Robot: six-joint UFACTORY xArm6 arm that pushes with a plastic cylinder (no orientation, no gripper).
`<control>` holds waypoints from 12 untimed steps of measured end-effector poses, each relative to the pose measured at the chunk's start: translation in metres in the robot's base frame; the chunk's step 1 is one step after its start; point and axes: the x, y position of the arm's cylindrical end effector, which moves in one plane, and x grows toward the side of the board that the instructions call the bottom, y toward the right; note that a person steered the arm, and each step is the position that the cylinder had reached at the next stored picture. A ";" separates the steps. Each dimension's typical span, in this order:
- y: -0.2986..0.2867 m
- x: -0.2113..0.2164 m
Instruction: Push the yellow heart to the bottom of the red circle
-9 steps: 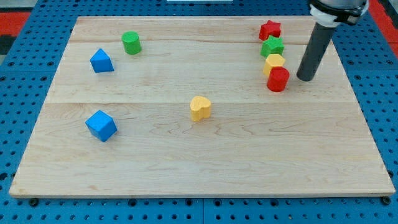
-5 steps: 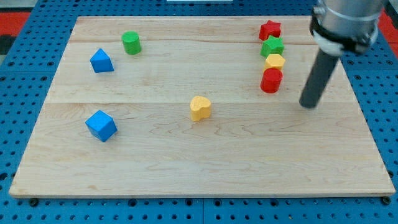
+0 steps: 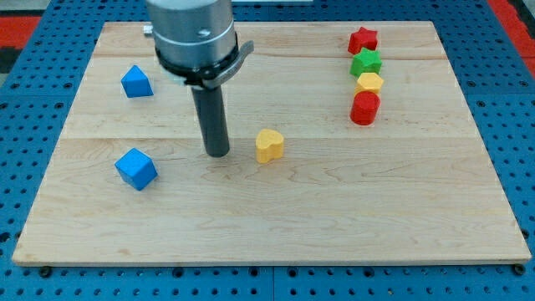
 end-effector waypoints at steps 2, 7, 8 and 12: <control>0.107 0.002; 0.224 0.053; 0.246 0.038; 0.215 0.013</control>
